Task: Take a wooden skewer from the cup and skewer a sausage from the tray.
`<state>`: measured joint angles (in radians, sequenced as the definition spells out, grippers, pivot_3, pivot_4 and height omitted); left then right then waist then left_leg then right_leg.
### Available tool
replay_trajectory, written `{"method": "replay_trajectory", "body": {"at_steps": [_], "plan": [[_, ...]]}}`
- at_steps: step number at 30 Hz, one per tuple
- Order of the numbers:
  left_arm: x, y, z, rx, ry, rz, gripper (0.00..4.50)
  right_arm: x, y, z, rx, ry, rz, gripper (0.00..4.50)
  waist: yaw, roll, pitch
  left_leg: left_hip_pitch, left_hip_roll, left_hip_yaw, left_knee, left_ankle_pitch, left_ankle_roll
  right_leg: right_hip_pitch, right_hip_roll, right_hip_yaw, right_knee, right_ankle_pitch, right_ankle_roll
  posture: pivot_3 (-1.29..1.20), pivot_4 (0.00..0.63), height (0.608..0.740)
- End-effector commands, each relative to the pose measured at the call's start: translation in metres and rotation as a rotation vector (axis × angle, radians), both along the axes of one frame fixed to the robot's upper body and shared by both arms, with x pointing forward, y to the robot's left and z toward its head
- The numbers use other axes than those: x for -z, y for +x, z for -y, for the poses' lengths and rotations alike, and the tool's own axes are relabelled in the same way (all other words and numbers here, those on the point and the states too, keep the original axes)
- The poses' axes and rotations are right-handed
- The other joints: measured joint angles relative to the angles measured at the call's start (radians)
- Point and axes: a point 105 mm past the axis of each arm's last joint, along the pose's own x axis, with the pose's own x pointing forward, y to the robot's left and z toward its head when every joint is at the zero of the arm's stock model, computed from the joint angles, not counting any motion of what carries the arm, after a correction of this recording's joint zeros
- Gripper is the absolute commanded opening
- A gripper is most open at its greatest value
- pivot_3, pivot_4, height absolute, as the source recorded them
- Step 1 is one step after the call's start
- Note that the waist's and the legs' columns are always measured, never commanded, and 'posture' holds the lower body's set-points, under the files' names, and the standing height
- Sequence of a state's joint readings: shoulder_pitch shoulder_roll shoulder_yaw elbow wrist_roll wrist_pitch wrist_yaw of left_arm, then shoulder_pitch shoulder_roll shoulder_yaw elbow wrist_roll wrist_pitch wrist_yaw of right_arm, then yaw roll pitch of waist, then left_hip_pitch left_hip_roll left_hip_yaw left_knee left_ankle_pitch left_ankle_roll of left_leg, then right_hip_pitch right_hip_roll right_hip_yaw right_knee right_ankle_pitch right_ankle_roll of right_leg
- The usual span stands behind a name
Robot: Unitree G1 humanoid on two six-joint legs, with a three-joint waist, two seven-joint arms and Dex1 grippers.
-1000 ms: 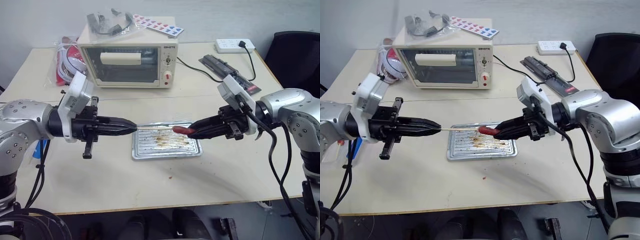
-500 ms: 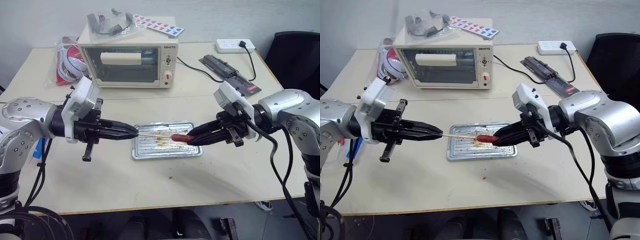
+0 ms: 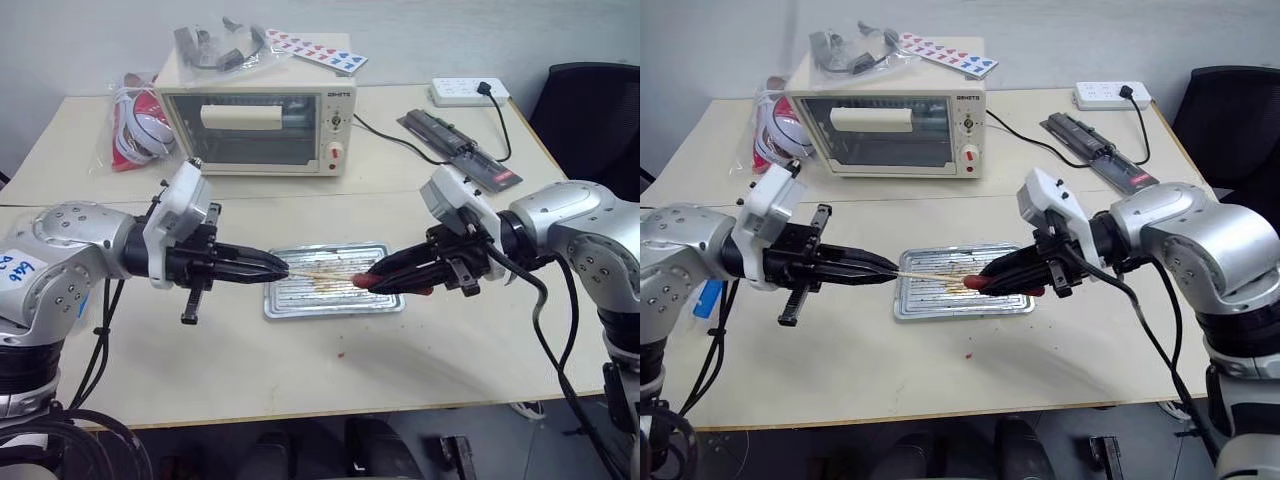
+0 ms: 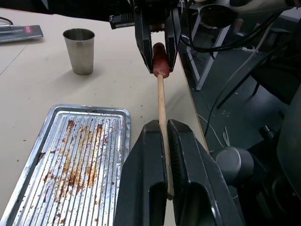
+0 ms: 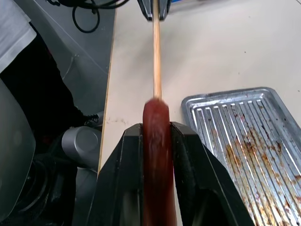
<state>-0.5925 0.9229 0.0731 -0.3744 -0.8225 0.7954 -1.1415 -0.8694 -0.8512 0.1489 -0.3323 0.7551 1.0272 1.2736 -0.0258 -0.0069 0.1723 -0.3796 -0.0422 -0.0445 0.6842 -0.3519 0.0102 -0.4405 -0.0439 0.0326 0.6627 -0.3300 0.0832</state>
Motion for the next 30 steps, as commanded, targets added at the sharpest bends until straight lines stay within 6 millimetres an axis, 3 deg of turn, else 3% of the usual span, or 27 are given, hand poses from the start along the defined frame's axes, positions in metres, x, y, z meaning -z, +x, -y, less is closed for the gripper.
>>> {"method": "replay_trajectory", "body": {"at_steps": [1, 12, 19, 22, 29, 30], "plan": [[-0.004, -0.001, 0.0, -0.005, 0.01, 0.045, 0.0, -0.011, -0.007, -0.005, -0.042, 0.01, 0.052, 0.82, 0.0, 0.0, 0.0, 0.0, 0.0, 0.0, 0.0, 0.0, 0.0, 0.0, 0.0, 0.0, 0.0, 0.0, 0.0, 0.0, 0.15, 0.74], [0.001, 0.001, -0.008, -0.046, 0.033, 0.05, 0.0, -0.012, -0.001, -0.002, 0.009, 0.019, 0.094, 0.82, 0.0, 0.0, 0.0, 0.0, 0.0, 0.0, 0.0, 0.0, 0.0, 0.0, 0.0, 0.0, 0.0, 0.0, 0.0, 0.0, 0.15, 0.74], [0.01, 0.012, -0.039, -0.298, -0.011, 0.07, 0.0, -0.041, 0.022, 0.007, 0.175, 0.159, 0.159, 0.82, -0.001, 0.0, 0.0, 0.0, 0.0, 0.0, 0.0, 0.0, 0.0, -0.002, 0.0, 0.0, 0.0, 0.0, 0.0, 0.0, 0.15, 0.74], [0.012, 0.011, -0.047, -0.421, -0.07, 0.087, 0.0, -0.046, 0.026, 0.009, 0.214, 0.191, 0.139, 1.33, 0.0, 0.0, 0.0, -0.001, 0.0, 0.0, 0.0, 0.0, 0.0, -0.002, 0.0, 0.0, 0.0, 0.0, 0.0, 0.0, 0.15, 0.74], [0.014, -0.002, -0.074, -0.7, -0.161, 0.148, 0.0, -0.053, 0.03, 0.002, 0.209, 0.23, 0.178, 3.19, 0.0, 0.0, 0.0, -0.005, 0.0, 0.0, 0.002, 0.0, 0.0, -0.005, 0.0, 0.0, 0.001, 0.0, 0.0, 0.0, 0.15, 0.74], [0.013, -0.005, -0.082, -0.764, -0.178, 0.165, 0.0, -0.052, 0.029, -0.001, 0.191, 0.232, 0.179, 3.19, 0.0, 0.0, 0.0, -0.005, 0.0, 0.0, 0.002, 0.0, 0.0, -0.005, 0.0, 0.0, 0.001, 0.0, 0.0, 0.0, 0.15, 0.74]]}}
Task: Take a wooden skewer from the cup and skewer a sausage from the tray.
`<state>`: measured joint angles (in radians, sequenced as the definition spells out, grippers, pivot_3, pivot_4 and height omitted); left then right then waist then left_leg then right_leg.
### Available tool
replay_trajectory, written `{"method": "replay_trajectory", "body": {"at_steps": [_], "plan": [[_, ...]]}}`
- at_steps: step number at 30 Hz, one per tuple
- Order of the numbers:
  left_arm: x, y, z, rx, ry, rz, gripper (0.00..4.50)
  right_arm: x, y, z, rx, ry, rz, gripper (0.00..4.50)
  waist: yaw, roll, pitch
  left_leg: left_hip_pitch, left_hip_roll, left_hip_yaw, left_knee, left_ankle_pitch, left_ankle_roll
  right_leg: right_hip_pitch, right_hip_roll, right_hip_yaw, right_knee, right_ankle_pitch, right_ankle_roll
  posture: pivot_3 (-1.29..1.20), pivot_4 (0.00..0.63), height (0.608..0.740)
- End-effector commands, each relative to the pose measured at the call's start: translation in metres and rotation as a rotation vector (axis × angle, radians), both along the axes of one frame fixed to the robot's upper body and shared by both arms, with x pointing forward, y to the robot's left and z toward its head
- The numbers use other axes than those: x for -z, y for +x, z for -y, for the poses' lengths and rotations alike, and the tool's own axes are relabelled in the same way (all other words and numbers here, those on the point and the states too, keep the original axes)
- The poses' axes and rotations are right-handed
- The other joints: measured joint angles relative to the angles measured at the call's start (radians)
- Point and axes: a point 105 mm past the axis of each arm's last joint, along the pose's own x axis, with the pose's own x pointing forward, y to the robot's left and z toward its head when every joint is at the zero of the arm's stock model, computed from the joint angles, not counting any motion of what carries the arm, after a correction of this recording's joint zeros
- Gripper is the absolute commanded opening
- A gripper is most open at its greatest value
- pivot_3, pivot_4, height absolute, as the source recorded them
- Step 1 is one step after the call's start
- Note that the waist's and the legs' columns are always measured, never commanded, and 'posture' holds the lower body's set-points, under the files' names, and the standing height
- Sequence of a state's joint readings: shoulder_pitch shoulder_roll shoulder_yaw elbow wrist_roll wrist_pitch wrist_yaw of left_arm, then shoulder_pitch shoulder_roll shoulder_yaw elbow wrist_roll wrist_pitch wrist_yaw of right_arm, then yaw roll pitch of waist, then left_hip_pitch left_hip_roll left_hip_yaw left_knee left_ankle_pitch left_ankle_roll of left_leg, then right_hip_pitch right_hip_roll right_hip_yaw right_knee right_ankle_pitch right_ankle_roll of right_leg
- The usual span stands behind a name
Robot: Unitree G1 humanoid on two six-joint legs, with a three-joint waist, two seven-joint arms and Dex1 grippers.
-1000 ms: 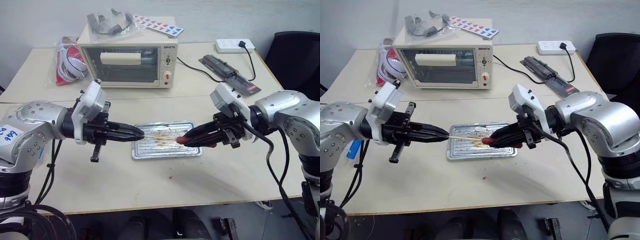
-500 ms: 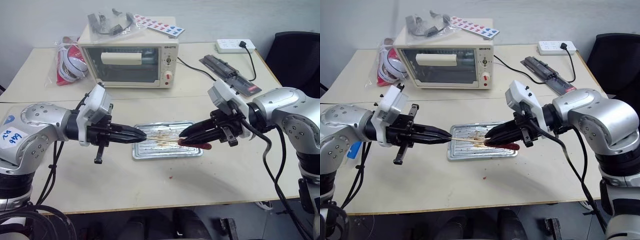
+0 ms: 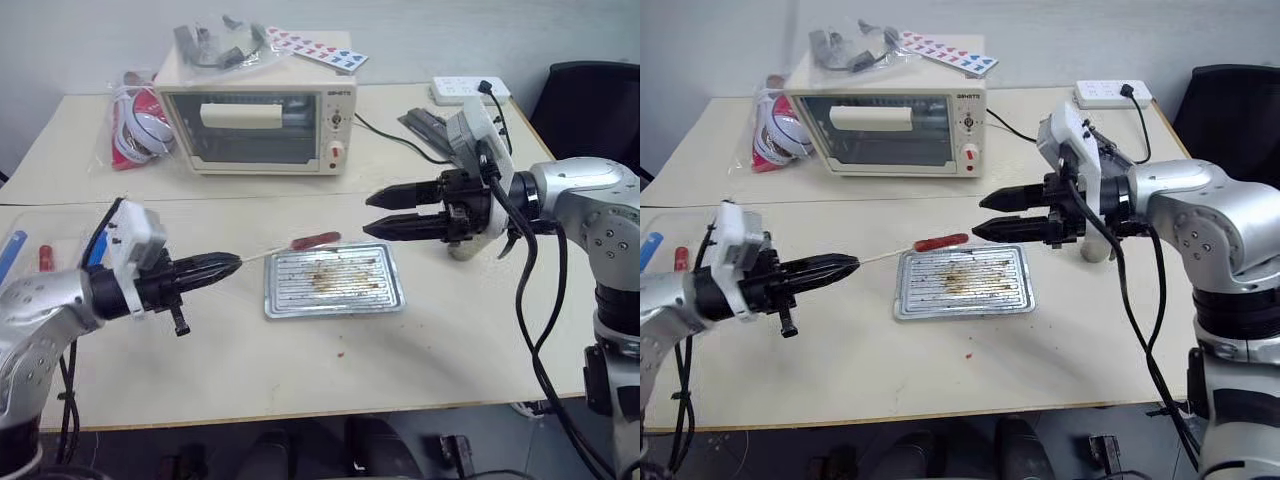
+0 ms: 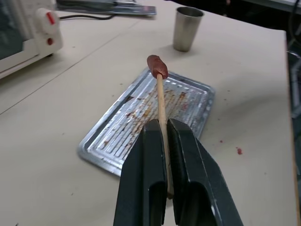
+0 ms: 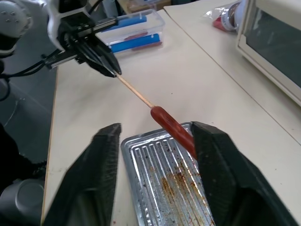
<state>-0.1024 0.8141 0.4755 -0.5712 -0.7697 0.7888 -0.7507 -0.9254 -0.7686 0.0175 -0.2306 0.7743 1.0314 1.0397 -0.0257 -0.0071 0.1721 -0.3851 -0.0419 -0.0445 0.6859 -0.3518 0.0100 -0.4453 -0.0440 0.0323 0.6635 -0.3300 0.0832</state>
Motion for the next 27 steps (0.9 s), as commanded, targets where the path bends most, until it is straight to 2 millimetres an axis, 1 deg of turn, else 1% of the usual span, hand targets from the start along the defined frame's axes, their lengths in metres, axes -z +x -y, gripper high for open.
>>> {"method": "replay_trajectory", "body": {"at_steps": [1, 4, 7, 9, 11, 13, 18, 21, 24, 27], "plan": [[-0.019, -0.012, -0.024, -0.199, -0.038, 0.119, 0.0, -0.014, -0.008, -0.009, -0.065, 0.028, 0.079, 3.19, -0.002, 0.0, 0.0, 0.0, 0.0, 0.0, 0.0, 0.0, 0.0, 0.0, 0.0, 0.0, 0.0, 0.0, 0.0, 0.0, 0.15, 0.74], [-0.019, -0.027, -0.051, -0.379, -0.058, 0.144, 0.0, -0.012, -0.011, -0.015, -0.112, 0.033, 0.076, 3.19, -0.003, 0.0, 0.0, 0.0, 0.0, 0.0, 0.0, 0.0, 0.0, 0.0, 0.0, 0.0, 0.0, 0.0, 0.0, 0.0, 0.15, 0.74], [-0.017, -0.041, -0.074, -0.516, -0.068, 0.152, 0.0, -0.012, -0.011, -0.018, -0.128, 0.042, 0.058, 3.19, 0.0, 0.0, 0.0, 0.0, 0.0, 0.0, 0.0, 0.0, 0.0, 0.0, 0.0, 0.0, -0.001, 0.0, 0.0, 0.0, 0.15, 0.74], [-0.016, -0.053, -0.092, -0.605, -0.073, 0.155, 0.0, -0.011, -0.012, -0.02, -0.146, 0.047, 0.036, 3.53, 0.004, -0.001, 0.0, 0.0, 0.0, 0.0, 0.001, 0.0, 0.0, 0.0, 0.0, 0.0, -0.002, 0.0, 0.0, 0.0, 0.15, 0.74], [-0.014, -0.066, -0.114, -0.714, -0.073, 0.165, 0.0, -0.009, -0.011, -0.023, -0.153, 0.044, 0.05, 4.0, 0.003, -0.001, -0.001, 0.0, 0.0, 0.0, 0.001, 0.0, 0.0, 0.001, 0.0, 0.0, -0.002, 0.0, 0.0, 0.0, 0.15, 0.74], [-0.014, -0.074, -0.125, -0.766, -0.075, 0.172, 0.0, -0.008, -0.009, -0.024, -0.146, 0.04, 0.066, 4.46, 0.005, -0.001, -0.001, 0.0, 0.0, 0.0, 0.001, 0.0, 0.0, 0.001, 0.0, 0.0, -0.003, 0.0, 0.0, 0.0, 0.15, 0.74], [-0.006, -0.1, -0.174, -0.963, -0.056, 0.18, 0.0, 0.0, -0.006, -0.026, -0.145, 0.028, 0.062, 4.46, 0.007, -0.001, -0.001, 0.0, 0.0, 0.0, 0.002, 0.0, 0.0, 0.001, 0.0, 0.0, -0.003, 0.0, 0.0, 0.0, 0.15, 0.74], [-0.005, -0.103, -0.188, -1.004, -0.053, 0.187, 0.0, 0.0, -0.007, -0.024, -0.15, 0.025, 0.061, 4.46, 0.004, -0.001, -0.001, 0.0, 0.0, 0.0, 0.001, 0.0, 0.0, 0.001, 0.0, 0.0, -0.003, 0.0, 0.0, 0.0, 0.15, 0.74], [0.0, -0.104, -0.205, -1.044, -0.049, 0.179, 0.0, -0.001, -0.006, -0.021, -0.141, 0.028, 0.062, 4.46, 0.007, -0.002, -0.001, 0.0, 0.0, 0.0, 0.001, 0.0, 0.0, 0.001, 0.0, 0.0, -0.003, 0.0, 0.0, 0.0, 0.15, 0.74], [0.006, -0.096, -0.216, -1.04, -0.05, 0.165, 0.0, -0.001, -0.005, -0.019, -0.133, 0.027, 0.062, 4.46, 0.006, -0.002, -0.001, 0.0, 0.0, 0.0, 0.001, 0.0, 0.0, 0.001, 0.0, 0.0, -0.003, 0.0, 0.0, 0.0, 0.15, 0.74]]}}
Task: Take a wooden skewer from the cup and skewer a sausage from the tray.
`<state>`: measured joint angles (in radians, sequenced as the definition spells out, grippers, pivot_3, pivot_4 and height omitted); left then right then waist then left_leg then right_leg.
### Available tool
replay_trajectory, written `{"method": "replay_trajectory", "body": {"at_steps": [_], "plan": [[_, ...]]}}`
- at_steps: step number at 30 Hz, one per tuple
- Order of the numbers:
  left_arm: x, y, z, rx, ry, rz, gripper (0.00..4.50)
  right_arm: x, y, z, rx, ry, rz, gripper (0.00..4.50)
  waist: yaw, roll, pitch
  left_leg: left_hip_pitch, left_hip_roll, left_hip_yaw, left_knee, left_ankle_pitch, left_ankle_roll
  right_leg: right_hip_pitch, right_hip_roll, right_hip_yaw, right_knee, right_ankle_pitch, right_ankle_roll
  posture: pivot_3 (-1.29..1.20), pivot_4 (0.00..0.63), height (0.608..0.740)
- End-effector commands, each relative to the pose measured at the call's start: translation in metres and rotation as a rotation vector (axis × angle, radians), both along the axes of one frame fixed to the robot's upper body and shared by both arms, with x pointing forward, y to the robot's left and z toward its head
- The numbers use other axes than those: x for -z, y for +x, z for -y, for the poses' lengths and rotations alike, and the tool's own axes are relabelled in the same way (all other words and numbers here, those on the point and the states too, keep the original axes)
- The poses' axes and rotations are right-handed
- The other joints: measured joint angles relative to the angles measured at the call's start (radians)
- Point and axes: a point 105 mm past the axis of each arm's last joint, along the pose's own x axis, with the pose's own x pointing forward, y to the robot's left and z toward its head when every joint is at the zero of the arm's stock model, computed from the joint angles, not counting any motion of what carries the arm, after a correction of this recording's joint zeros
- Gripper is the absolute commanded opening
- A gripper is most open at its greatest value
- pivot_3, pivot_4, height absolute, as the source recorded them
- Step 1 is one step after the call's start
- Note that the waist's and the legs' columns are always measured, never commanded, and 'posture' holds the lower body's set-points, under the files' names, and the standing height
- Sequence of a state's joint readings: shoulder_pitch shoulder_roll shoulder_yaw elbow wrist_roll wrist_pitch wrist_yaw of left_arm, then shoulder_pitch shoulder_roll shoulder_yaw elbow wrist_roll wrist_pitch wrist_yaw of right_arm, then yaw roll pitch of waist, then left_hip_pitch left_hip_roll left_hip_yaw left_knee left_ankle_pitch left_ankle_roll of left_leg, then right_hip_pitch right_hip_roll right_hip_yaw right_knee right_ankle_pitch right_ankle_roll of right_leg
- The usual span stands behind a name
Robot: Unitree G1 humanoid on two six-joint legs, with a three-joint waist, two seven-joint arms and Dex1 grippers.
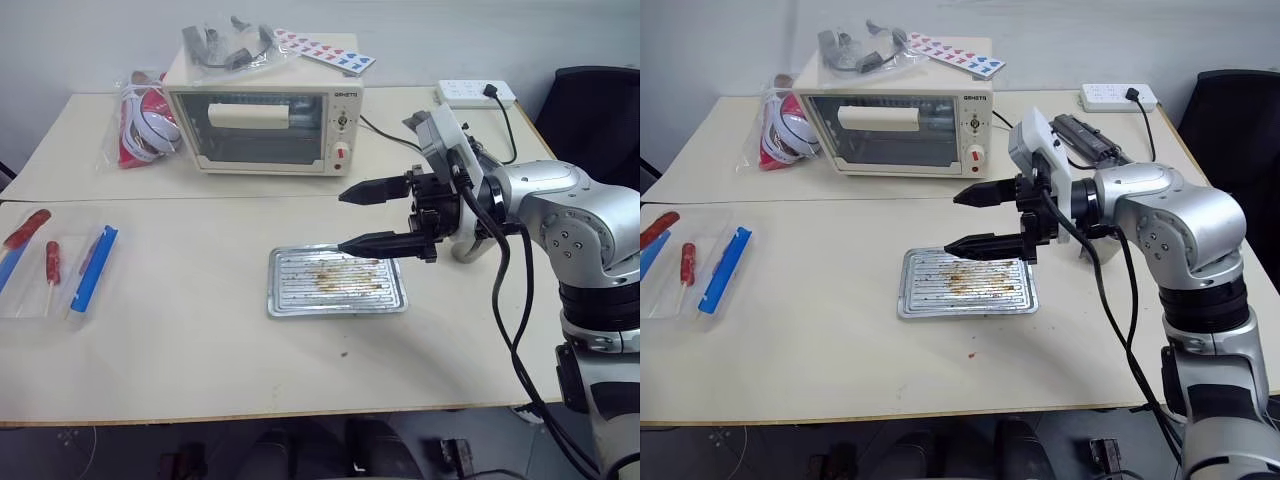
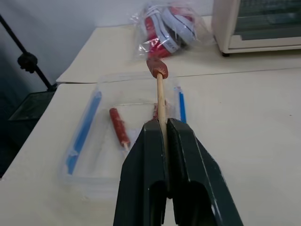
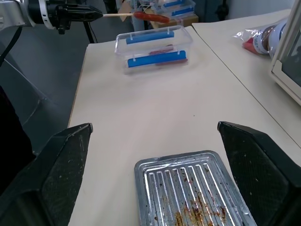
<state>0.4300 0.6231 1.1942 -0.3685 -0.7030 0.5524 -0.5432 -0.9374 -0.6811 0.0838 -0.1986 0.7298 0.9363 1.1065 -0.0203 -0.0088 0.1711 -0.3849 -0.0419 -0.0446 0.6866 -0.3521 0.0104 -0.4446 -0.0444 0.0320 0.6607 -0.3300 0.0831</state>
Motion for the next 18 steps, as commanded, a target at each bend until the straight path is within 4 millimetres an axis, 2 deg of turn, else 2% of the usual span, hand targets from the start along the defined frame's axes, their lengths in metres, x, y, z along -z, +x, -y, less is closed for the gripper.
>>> {"method": "replay_trajectory", "body": {"at_steps": [1, 10, 18], "plan": [[-0.001, 0.008, -0.014, -0.001, 0.032, 0.008, 0.0, -0.007, -0.003, 0.005, 0.0, 0.008, 0.044, 4.46, 0.001, 0.0, 0.0, 0.0, 0.0, 0.0, 0.0, 0.0, 0.0, 0.0, 0.0, 0.0, 0.0, 0.0, 0.0, 0.0, 0.15, 0.74], [0.014, 0.049, -0.023, 0.038, 0.017, -0.039, 0.0, -0.008, -0.002, 0.012, 0.047, 0.015, 0.044, 4.46, -0.004, -0.001, 0.0, 0.0, 0.0, 0.0, -0.001, 0.0, 0.0, 0.0, 0.0, 0.0, 0.0, 0.0, 0.0, 0.0, 0.15, 0.74], [0.021, 0.063, -0.035, 0.015, 0.009, -0.068, 0.0, -0.006, -0.001, 0.015, 0.087, 0.026, 0.044, 4.46, -0.008, -0.001, 0.0, 0.0, 0.0, 0.0, -0.002, 0.0, 0.0, -0.001, 0.0, 0.0, 0.002, 0.0, 0.0, 0.0, 0.15, 0.74]]}}
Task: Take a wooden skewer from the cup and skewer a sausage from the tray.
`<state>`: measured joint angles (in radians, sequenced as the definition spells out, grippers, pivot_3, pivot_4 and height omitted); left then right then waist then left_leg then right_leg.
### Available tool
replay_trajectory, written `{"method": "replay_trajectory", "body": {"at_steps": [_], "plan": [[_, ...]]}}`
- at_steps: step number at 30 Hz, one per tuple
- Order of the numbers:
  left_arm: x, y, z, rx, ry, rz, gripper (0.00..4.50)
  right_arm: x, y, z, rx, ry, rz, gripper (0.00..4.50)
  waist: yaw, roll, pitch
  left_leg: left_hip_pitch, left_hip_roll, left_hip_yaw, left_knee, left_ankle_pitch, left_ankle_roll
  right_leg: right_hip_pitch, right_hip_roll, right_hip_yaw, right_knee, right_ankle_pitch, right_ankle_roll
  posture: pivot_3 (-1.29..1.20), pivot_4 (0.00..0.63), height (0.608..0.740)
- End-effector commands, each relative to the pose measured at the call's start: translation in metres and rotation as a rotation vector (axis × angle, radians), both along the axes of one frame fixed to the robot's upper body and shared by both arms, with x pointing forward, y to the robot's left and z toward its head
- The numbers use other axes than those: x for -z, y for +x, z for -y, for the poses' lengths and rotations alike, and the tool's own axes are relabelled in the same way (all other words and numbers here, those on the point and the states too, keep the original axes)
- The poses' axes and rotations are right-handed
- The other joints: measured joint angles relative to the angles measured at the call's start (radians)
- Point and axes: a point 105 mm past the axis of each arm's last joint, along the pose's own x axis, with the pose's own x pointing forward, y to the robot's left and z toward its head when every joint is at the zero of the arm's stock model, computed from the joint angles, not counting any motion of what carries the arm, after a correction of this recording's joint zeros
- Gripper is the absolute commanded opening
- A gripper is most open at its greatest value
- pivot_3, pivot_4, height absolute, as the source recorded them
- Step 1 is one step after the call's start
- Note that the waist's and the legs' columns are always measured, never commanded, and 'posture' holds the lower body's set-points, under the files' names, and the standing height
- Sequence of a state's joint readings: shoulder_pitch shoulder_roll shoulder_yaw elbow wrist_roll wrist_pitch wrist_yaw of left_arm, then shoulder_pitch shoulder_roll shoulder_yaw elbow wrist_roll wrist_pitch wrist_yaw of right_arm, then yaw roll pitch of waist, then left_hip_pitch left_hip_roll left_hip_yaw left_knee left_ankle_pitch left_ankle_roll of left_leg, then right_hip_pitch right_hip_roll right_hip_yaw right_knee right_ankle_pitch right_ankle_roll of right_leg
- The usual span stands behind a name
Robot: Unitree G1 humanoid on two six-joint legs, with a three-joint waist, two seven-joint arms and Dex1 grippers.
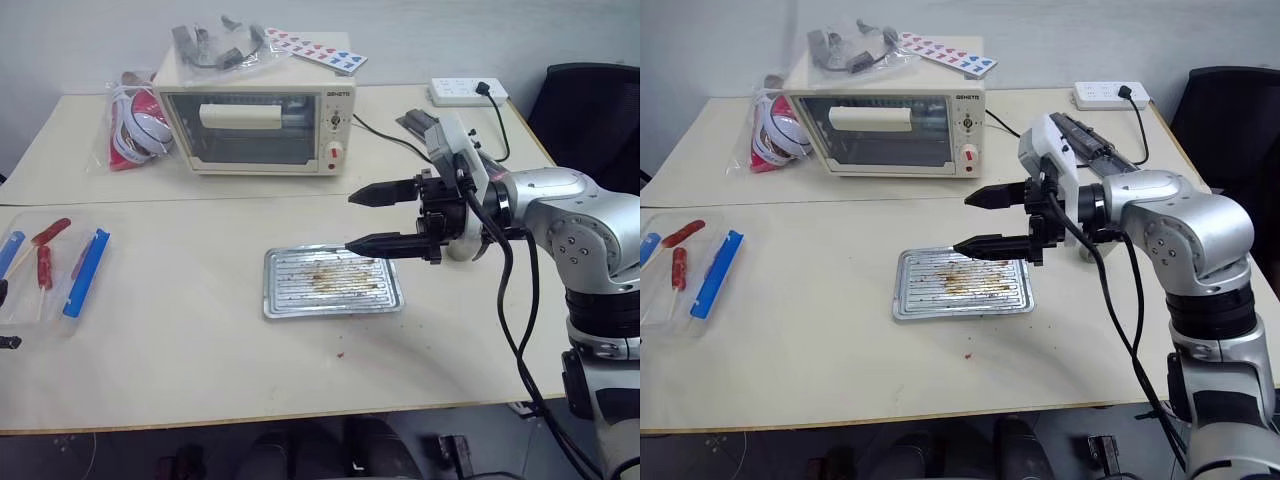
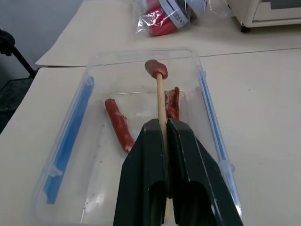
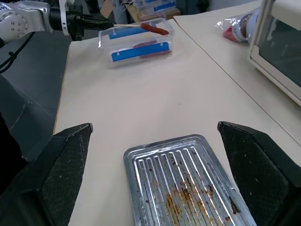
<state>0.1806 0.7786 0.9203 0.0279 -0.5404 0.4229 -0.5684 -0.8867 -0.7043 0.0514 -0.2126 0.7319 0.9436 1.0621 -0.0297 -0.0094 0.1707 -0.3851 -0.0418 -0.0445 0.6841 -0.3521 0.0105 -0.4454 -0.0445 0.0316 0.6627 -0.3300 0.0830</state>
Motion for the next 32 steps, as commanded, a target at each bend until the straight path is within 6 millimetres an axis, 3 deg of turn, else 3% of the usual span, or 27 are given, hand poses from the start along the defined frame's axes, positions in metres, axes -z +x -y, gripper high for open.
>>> {"method": "replay_trajectory", "body": {"at_steps": [1, 5, 9, 12, 15, 19, 22, 26, 32], "plan": [[-0.011, 0.002, -0.009, -0.023, 0.047, 0.008, 0.0, -0.012, -0.006, 0.004, 0.01, 0.017, 0.059, 4.46, 0.002, 0.0, 0.0, 0.0, 0.0, 0.0, 0.0, 0.0, 0.0, 0.0, 0.0, 0.0, 0.0, 0.0, 0.0, 0.0, 0.15, 0.74], [-0.012, 0.003, -0.008, -0.019, 0.053, 0.007, 0.99, -0.012, -0.006, 0.005, 0.018, 0.019, 0.058, 4.5, 0.002, 0.0, 0.0, 0.0, 0.0, 0.0, 0.0, 0.0, 0.0, 0.0, 0.0, 0.0, 0.0, 0.0, 0.0, 0.0, 0.15, 0.74], [-0.024, -0.012, -0.007, -0.008, 0.063, 0.007, 1.9, -0.01, -0.005, 0.004, 0.02, 0.018, 0.052, 4.5, -0.001, 0.0, 0.0, 0.0, 0.0, 0.0, 0.0, 0.0, 0.0, 0.0, 0.0, 0.0, 0.0, 0.0, 0.0, 0.0, 0.15, 0.74], [-0.033, -0.038, -0.013, -0.015, 0.074, -0.007, 1.9, -0.009, -0.006, 0.004, 0.017, 0.018, 0.046, 4.5, -0.004, 0.0, 0.0, 0.0, 0.0, 0.0, 0.0, 0.0, 0.0, 0.0, 0.0, 0.0, 0.0, 0.0, 0.0, 0.0, 0.15, 0.74], [-0.044, -0.076, -0.014, -0.014, 0.1, -0.052, 1.9, -0.007, -0.007, 0.006, 0.009, 0.009, 0.037, 4.5, -0.004, 0.0, 0.0, 0.0, 0.0, 0.0, -0.001, 0.0, 0.0, 0.0, 0.0, 0.0, -0.001, 0.0, 0.0, 0.0, 0.15, 0.74], [-0.052, -0.122, -0.005, -0.006, 0.098, -0.124, 1.9, -0.004, -0.009, 0.013, -0.001, -0.012, 0.022, 4.5, 0.002, 0.0, 0.0, 0.0, 0.0, 0.001, -0.001, -0.001, 0.001, 0.001, -0.001, 0.0, -0.005, 0.0, 0.0, 0.0, 0.15, 0.74], [-0.048, -0.15, 0.006, 0.026, 0.049, -0.193, 1.9, 0.0, -0.009, 0.018, 0.001, -0.035, 0.009, 4.5, 0.006, 0.0, 0.0, 0.0, 0.0, 0.001, -0.001, -0.001, 0.002, 0.001, -0.002, 0.0, -0.005, 0.0, 0.0, 0.0, 0.15, 0.74], [-0.05, -0.155, 0.011, 0.039, 0.028, -0.189, 1.9, 0.003, -0.009, 0.018, 0.0, -0.046, 0.006, 4.5, 0.006, 0.0, 0.0, 0.001, 0.0, 0.001, -0.001, -0.001, 0.002, 0.002, -0.002, 0.0, -0.005, 0.0, 0.0, 0.0, 0.15, 0.74], [-0.056, -0.14, 0.013, 0.074, 0.03, -0.156, 1.9, 0.004, -0.01, 0.013, -0.003, -0.041, 0.007, 4.5, 0.003, 0.0, 0.0, 0.002, 0.0, 0.0, -0.001, -0.001, 0.002, 0.002, -0.002, 0.0, -0.004, 0.0, -0.001, 0.0, 0.15, 0.74]]}}
